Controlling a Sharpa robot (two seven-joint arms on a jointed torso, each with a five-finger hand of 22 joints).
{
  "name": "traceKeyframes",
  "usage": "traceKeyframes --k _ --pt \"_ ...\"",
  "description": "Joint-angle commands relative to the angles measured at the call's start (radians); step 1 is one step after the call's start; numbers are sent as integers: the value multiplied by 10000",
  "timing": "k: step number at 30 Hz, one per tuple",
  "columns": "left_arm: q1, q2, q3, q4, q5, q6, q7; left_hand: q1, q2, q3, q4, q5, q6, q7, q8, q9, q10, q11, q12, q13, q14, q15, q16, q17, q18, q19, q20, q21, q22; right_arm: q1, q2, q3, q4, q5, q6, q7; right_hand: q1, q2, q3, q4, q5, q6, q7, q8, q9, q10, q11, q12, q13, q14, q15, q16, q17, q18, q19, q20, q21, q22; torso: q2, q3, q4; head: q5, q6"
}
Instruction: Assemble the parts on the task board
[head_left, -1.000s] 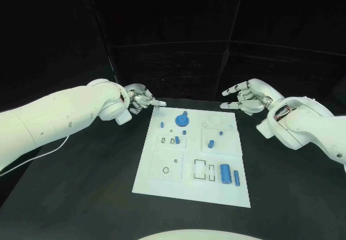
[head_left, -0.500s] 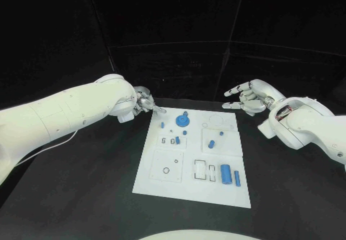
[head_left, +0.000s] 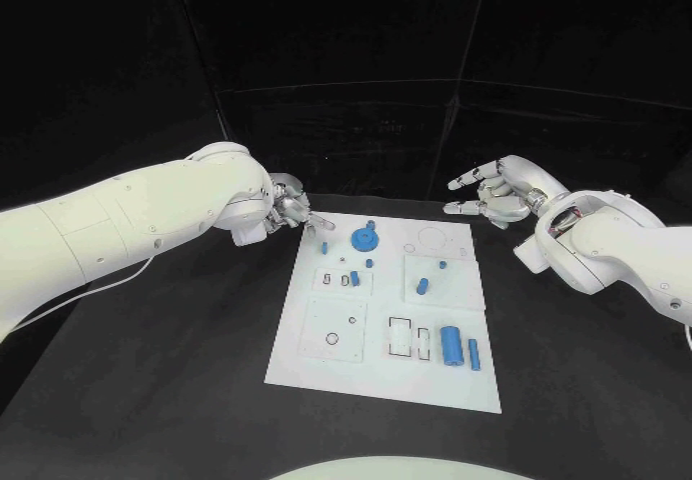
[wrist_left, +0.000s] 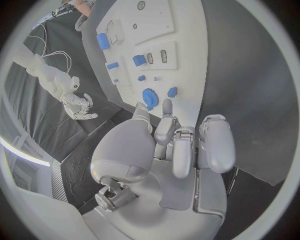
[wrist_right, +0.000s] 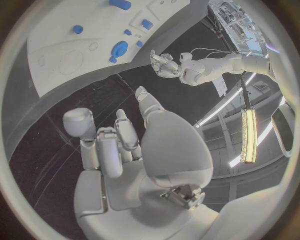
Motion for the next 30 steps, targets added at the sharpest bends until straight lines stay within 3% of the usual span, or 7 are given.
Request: traceKeyframes --k 1,6,7,8,11,14,30 --pt "20 -3 5 15 144 222 -162 -23 63 -48 -19 -6 -61 -42 65 9 6 -24 47 8 1057 49 31 2630 -60 68 73 25 9 21 6 10 6 33 42 12 92 -17 -61 26 20 72 -1 45 3 48 -48 52 -14 807 -22 -40 1632 95 -17 -24 -33 -12 -3 -2 2 1 -1" --pt "20 -3 5 15 144 222 -162 -23 63 -48 -19 -6 -61 -42 65 9 6 -24 47 8 1057 49 31 2630 -60 68 73 25 9 21 6 10 6 33 42 12 92 -17 -61 26 20 72 -1 45 3 48 -48 52 -14 807 -22 -40 1632 95 -17 -24 -33 -12 -3 -2 2 1 -1" --pt "150 -58 -419 403 845 436 -466 -305 231 -435 340 -7 -179 -110 411 322 105 -91 141 138 1057 -14 31 2630 -147 213 13 339 516 21 41 9 -61 4 67 -30 95 -18 -99 40 82 84 -8 65 0 52 -53 53 -20 801 -29 -51 1608 97 -22 -31 -40 -26 3 7 -5 12 -63" --pt "204 -27 -604 524 1112 456 -580 -305 232 -435 341 -7 -180 -110 411 322 103 -91 138 135 1057 -14 31 2630 -148 214 12 340 518 21 57 9 -83 -9 79 -52 95 -18 -99 40 82 84 -8 65 0 52 -53 53 -20 801 -29 -51 1608 97 -22 -31 -40 -26 3 7 -5 12 -63" --pt "293 33 -919 802 1628 480 -764 -285 281 -432 346 -5 -199 -112 432 345 109 -93 145 146 1057 -17 31 2630 -146 213 8 335 509 21 102 9 -129 -35 109 -92 89 -20 -110 48 91 86 -9 69 -1 54 -54 54 -21 800 -30 -55 1600 96 -20 -32 -39 -23 7 0 -21 17 -83" --pt "344 92 -1097 1045 1927 486 -870 -247 310 -432 332 -5 -215 -115 458 370 111 -96 146 149 1057 -19 31 2630 -148 219 5 344 524 21 139 8 -165 -81 136 -118 86 -20 -115 51 95 86 -9 71 -1 55 -54 55 -21 800 -31 -55 1601 97 -22 -33 -41 -26 15 -10 -30 12 -103" --pt "439 159 -1252 1477 2179 282 -962 -133 359 -438 274 -4 -258 -121 532 441 77 -102 98 85 1057 -25 31 2630 -145 218 -2 334 511 21 219 7 -249 -146 182 -163 79 -22 -128 60 104 87 -10 75 -2 58 -55 57 -20 800 -32 -54 1602 98 -26 -34 -45 -35 2 -2 -5 -6 -114"
